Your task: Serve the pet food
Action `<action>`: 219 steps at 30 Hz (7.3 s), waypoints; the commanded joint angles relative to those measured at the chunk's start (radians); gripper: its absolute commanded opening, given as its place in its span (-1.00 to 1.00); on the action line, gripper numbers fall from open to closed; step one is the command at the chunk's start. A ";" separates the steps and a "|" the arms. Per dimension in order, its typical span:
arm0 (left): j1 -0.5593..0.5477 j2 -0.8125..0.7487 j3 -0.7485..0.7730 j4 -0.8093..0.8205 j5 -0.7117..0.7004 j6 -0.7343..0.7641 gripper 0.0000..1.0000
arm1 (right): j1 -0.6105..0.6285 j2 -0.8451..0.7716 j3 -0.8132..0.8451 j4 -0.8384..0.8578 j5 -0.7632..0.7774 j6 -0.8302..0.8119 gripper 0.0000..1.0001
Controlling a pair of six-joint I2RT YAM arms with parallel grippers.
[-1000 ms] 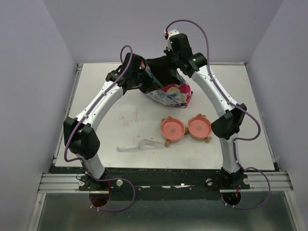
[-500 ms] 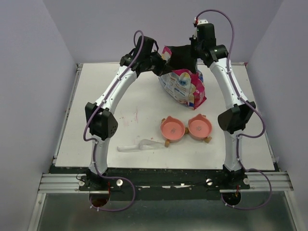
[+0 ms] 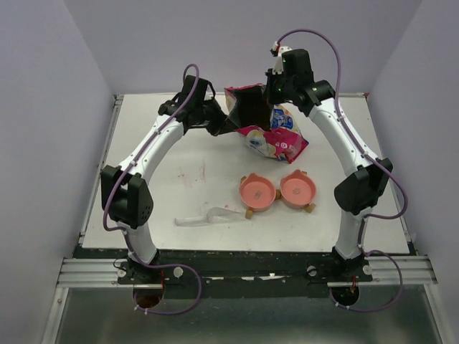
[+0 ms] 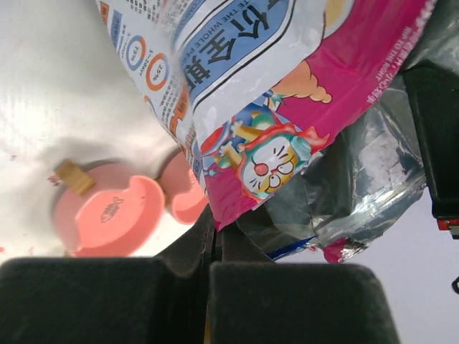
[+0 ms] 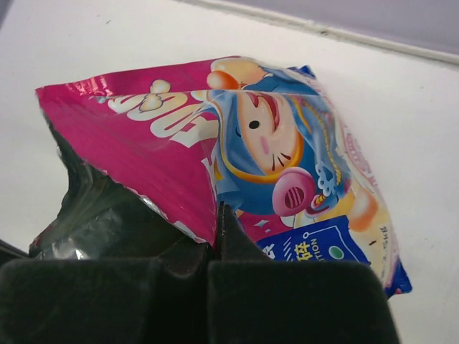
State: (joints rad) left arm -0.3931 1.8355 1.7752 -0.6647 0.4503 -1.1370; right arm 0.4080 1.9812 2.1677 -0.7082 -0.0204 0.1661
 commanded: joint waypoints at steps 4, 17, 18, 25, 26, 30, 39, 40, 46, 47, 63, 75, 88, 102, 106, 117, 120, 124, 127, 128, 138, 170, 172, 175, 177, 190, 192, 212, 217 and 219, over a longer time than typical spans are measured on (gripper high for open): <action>0.011 -0.140 -0.072 -0.048 0.014 0.186 -0.83 | 0.017 -0.084 -0.063 0.073 -0.139 0.041 -0.99; 0.046 -0.508 -0.368 -0.032 -0.018 0.508 0.66 | 0.015 -0.110 -0.129 0.078 -0.147 0.030 -0.99; 0.049 -0.544 -0.419 -0.039 -0.019 0.525 0.67 | 0.017 -0.110 -0.128 0.079 -0.144 0.027 -0.99; -0.008 -0.578 -0.648 -0.120 -0.017 0.568 0.68 | 0.017 -0.124 -0.131 0.082 -0.139 0.018 -0.99; -0.041 -0.559 -0.636 -0.153 -0.071 0.594 0.70 | 0.015 -0.124 -0.129 0.082 -0.141 0.018 -0.99; -0.124 -0.454 -0.574 -0.297 -0.188 0.675 0.72 | 0.017 -0.133 -0.137 0.088 -0.156 0.016 -0.99; -0.280 -0.349 -0.527 -0.360 -0.321 0.810 0.85 | 0.017 -0.151 -0.143 0.095 -0.159 0.009 -0.99; -0.300 -0.331 -0.534 -0.354 -0.350 0.822 0.85 | 0.015 -0.153 -0.143 0.093 -0.159 0.004 -0.99; -0.319 -0.268 -0.573 -0.263 -0.387 0.832 0.80 | 0.017 -0.166 -0.149 0.096 -0.154 -0.002 -0.99; -0.322 -0.257 -0.571 -0.259 -0.368 0.841 0.80 | 0.015 -0.170 -0.155 0.096 -0.154 0.000 -0.99; -0.343 -0.249 -0.669 -0.201 -0.266 0.824 0.85 | 0.015 -0.182 -0.167 0.102 -0.148 -0.011 -0.99; -0.328 -0.153 -0.665 -0.124 -0.502 0.760 0.43 | 0.017 -0.189 -0.172 0.102 -0.153 -0.010 -0.99; -0.090 0.010 -0.496 -0.098 -0.530 0.839 0.08 | 0.015 -0.214 -0.186 0.104 -0.157 -0.002 -0.99; 0.031 0.029 -0.212 -0.242 -0.562 0.766 0.88 | 0.015 -0.219 -0.189 0.101 -0.181 0.015 -0.99; -0.012 -0.096 -0.338 -0.236 -0.617 0.720 0.81 | 0.015 -0.216 -0.192 0.102 -0.187 0.015 -0.99; -0.038 -0.062 -0.406 -0.142 -0.524 0.764 -0.03 | 0.017 -0.237 -0.224 0.110 -0.196 0.016 -0.99; -0.032 -0.003 -0.363 -0.145 -0.495 0.796 -0.03 | 0.017 -0.243 -0.227 0.107 -0.191 0.013 -0.99; -0.026 0.053 -0.336 -0.147 -0.478 0.803 -0.01 | 0.015 -0.248 -0.230 0.105 -0.187 0.013 -0.99; -0.026 0.070 -0.347 -0.128 -0.470 0.806 -0.06 | 0.017 -0.245 -0.229 0.101 -0.185 0.015 -0.99; -0.026 0.074 -0.346 -0.127 -0.470 0.809 -0.09 | 0.015 -0.245 -0.229 0.099 -0.185 0.012 -0.99; 0.007 0.134 -0.352 -0.105 -0.403 0.796 -0.28 | 0.017 -0.236 -0.223 0.096 -0.181 0.013 -0.99; 0.315 0.151 -0.809 0.800 0.653 0.359 -0.99 | 0.017 -0.208 -0.198 0.084 -0.211 0.035 -0.99; 0.330 0.160 -0.790 0.710 0.647 0.426 -0.98 | 0.017 -0.205 -0.198 0.082 -0.214 0.035 -0.99; 0.341 0.160 -0.755 0.576 0.617 0.529 -0.85 | 0.017 -0.206 -0.204 0.085 -0.216 0.035 -0.99; 0.344 0.172 -0.749 0.556 0.622 0.536 -0.77 | 0.015 -0.208 -0.207 0.085 -0.214 0.033 -0.99; 0.350 0.170 -0.764 0.554 0.559 0.490 -0.39 | 0.017 -0.219 -0.207 0.084 -0.213 0.030 -1.00; 0.353 0.157 -0.780 0.563 0.545 0.484 -0.30 | 0.017 -0.217 -0.207 0.084 -0.213 0.029 -0.99; 0.361 0.212 -1.051 1.768 0.683 -0.327 -1.00 | 0.017 -0.228 -0.195 0.084 -0.222 0.029 -0.99; 0.344 0.272 -1.036 1.911 0.691 -0.434 -1.00 | 0.017 -0.229 -0.195 0.082 -0.223 0.033 -0.99; 0.336 0.240 -1.027 1.765 0.691 -0.339 -1.00 | 0.017 -0.231 -0.201 0.084 -0.223 0.032 -0.99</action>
State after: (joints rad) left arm -0.0399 2.0991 0.7387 1.0340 1.1164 -1.4502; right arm 0.4187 1.8099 1.9247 -0.6449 -0.1757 0.1802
